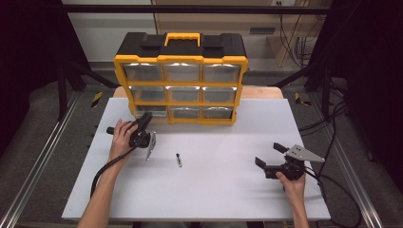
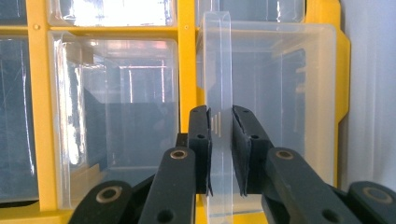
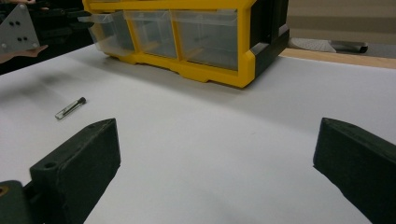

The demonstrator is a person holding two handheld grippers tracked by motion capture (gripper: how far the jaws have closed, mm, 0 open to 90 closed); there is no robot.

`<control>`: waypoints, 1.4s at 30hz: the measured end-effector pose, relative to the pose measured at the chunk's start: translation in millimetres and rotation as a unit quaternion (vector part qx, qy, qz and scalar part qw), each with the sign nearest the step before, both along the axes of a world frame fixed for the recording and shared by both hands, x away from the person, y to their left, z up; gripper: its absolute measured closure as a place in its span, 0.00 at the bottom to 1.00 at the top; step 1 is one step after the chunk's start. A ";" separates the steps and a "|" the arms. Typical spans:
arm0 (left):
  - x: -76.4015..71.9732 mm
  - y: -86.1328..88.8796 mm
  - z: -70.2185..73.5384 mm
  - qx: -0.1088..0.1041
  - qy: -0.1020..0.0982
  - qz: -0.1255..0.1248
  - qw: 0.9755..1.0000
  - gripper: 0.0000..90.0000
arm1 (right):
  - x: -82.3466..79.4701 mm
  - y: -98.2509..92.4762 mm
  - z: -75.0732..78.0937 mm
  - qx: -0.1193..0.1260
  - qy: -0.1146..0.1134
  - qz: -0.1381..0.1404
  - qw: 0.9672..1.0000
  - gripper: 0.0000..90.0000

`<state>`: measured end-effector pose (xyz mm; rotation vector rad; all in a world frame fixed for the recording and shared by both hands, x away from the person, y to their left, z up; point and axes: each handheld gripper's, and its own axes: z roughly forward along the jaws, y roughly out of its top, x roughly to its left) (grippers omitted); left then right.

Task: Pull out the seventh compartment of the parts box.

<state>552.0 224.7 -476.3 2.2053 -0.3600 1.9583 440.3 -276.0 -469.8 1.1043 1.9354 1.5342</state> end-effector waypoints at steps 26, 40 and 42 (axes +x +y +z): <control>-16.9 2.6 -0.1 0.001 -0.001 -0.008 1.000 0.87 | -0.2 0.6 -0.1 0.001 0.002 -0.002 1.000 0.01; -23.6 4.8 -0.2 0.000 -0.002 -0.013 1.000 0.87 | -0.4 0.7 0.1 0.000 0.000 -0.001 1.000 0.01; -24.9 5.3 -0.6 -0.002 -0.002 -0.014 1.000 0.87 | -0.4 0.8 0.1 0.001 0.001 0.000 1.000 0.01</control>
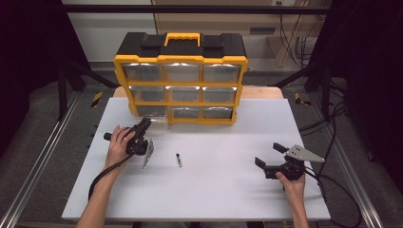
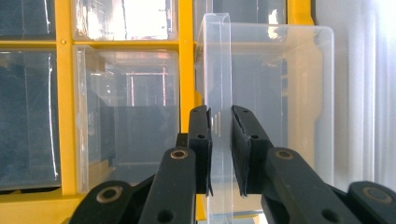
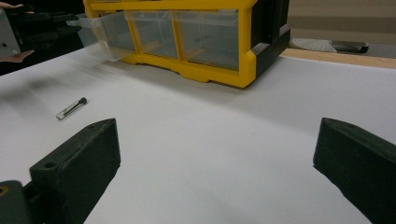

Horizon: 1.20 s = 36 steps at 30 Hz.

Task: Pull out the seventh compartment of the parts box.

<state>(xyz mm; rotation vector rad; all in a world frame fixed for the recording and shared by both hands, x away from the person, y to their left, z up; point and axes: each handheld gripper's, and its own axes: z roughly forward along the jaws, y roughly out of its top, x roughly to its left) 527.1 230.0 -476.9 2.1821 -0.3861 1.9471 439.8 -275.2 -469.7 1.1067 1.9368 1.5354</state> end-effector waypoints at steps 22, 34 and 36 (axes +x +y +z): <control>-13.2 3.4 -1.5 -0.002 -0.005 -0.008 1.000 0.87 | -0.3 0.5 0.4 -0.001 0.000 0.000 1.000 0.01; -20.2 5.7 -1.0 -0.005 -0.008 -0.012 1.000 0.87 | -0.3 0.8 0.1 -0.002 0.000 0.000 1.000 0.01; -21.3 6.1 -0.9 -0.004 -0.010 -0.014 1.000 0.87 | -0.3 0.9 0.1 -0.002 0.000 0.000 1.000 0.01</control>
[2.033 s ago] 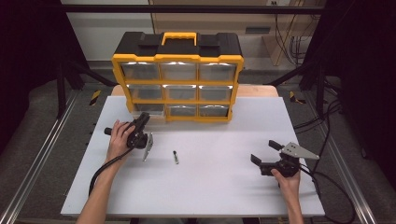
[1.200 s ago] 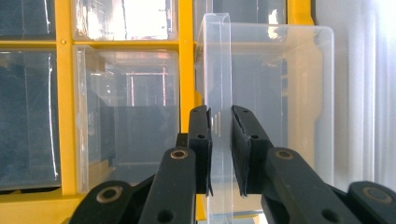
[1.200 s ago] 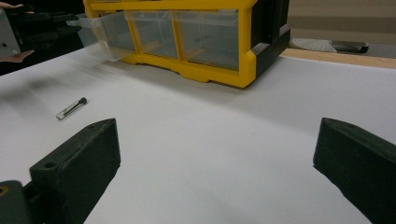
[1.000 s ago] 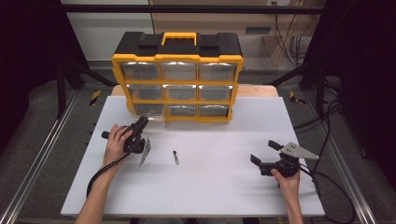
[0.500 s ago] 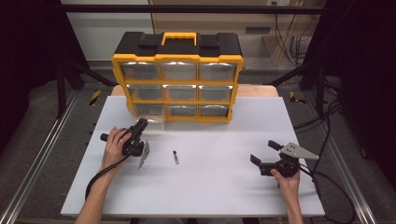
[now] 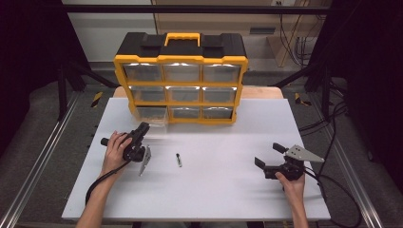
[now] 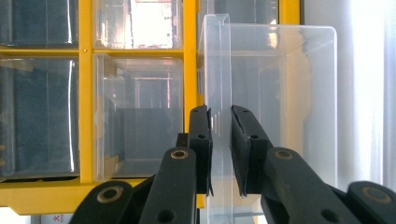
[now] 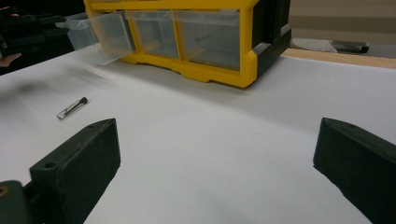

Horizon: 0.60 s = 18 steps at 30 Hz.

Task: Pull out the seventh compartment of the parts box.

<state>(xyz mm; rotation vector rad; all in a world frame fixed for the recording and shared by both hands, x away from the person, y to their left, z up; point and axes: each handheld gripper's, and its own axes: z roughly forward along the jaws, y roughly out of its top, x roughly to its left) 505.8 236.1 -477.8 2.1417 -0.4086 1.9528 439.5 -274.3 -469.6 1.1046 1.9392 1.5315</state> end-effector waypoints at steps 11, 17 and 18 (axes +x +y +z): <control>-4.3 1.6 -1.1 0.001 0.001 -0.003 1.000 0.87 | -0.2 -0.1 0.2 0.001 0.001 -0.001 1.000 0.01; -5.0 1.1 -1.3 0.001 0.002 -0.002 1.000 0.87 | -0.2 0.1 0.1 0.000 0.001 -0.002 1.000 0.01; -5.2 1.2 -1.3 0.001 0.003 -0.002 1.000 0.87 | -0.2 0.1 0.1 0.000 0.001 -0.002 1.000 0.01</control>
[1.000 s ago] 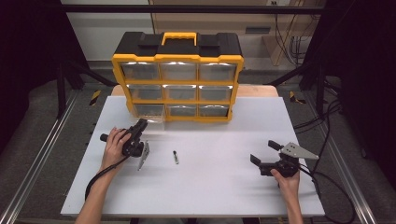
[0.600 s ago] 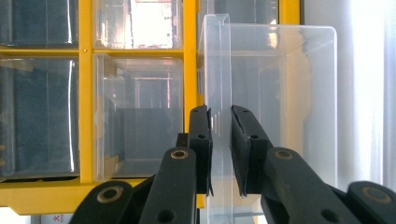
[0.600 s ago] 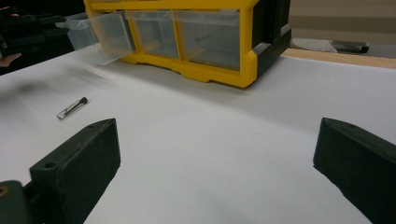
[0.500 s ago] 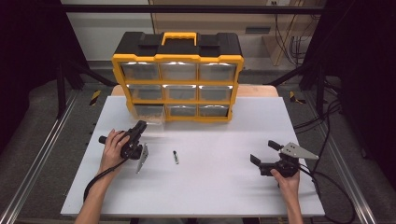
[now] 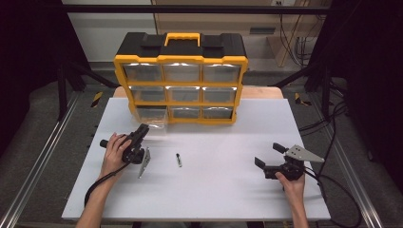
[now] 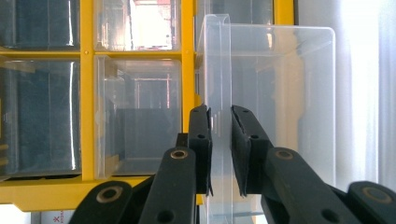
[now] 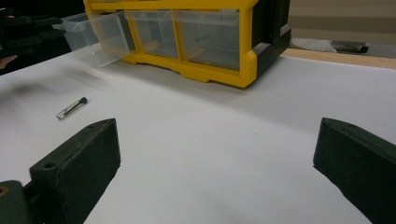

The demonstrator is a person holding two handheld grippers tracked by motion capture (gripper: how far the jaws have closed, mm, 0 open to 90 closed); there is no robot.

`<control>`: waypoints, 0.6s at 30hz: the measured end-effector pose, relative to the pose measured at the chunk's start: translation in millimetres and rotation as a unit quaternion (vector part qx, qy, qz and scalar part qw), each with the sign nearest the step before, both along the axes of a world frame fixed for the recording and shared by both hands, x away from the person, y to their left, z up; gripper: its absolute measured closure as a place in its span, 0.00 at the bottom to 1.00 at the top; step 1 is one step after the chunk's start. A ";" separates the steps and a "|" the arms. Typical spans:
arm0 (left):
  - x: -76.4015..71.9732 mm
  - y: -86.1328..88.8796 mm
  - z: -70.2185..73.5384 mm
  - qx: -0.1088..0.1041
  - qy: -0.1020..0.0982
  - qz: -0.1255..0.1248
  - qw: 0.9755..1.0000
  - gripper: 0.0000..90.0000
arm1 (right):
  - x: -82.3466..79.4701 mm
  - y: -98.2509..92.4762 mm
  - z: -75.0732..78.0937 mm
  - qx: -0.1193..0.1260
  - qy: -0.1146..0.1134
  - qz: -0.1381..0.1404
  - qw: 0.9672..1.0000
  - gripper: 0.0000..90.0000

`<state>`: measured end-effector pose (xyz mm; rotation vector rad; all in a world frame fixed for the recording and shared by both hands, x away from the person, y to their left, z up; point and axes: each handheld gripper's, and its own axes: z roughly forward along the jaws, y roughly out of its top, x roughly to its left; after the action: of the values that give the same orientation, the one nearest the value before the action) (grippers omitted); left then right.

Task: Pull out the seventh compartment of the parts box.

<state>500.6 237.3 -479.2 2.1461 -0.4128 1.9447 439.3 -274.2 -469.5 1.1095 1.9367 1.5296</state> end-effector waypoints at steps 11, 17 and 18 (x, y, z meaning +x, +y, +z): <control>-0.4 -1.5 2.7 -0.006 0.019 0.006 1.000 0.86 | -0.1 -0.4 0.3 0.001 0.002 0.001 1.000 0.01; -1.0 -2.6 7.8 -0.008 0.042 0.011 0.999 0.85 | -0.1 -0.4 0.3 0.001 0.001 0.002 1.000 0.01; -0.9 -2.8 8.5 -0.011 0.048 0.012 0.999 0.84 | 0.0 -0.3 0.3 0.002 0.001 0.002 1.000 0.01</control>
<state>499.6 234.5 -470.7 2.2290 -0.3490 1.8403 439.3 -274.4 -469.2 1.1105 1.9388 1.5351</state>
